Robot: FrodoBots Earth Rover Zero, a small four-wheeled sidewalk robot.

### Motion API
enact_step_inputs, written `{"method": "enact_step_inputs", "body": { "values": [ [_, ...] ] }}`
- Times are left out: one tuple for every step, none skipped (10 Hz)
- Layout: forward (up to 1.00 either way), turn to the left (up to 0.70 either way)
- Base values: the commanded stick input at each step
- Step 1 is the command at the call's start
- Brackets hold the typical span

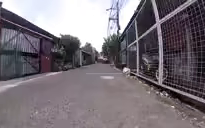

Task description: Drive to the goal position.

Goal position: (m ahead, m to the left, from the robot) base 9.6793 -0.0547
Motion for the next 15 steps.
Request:
{"method": "enact_step_inputs", "body": {
  "values": [
    [1.0, 0.0],
    [1.0, 0.0],
    [1.0, 0.0],
    [1.0, 0.0],
    [1.0, 0.0],
    [1.0, 0.0],
    [1.0, 0.0],
    [1.0, 0.0],
    [1.0, 0.0],
    [1.0, 0.0],
    [1.0, 0.0],
    [1.0, 0.0],
    [1.0, 0.0],
    [1.0, 0.0],
    [1.0, 0.0]
  ]
}}
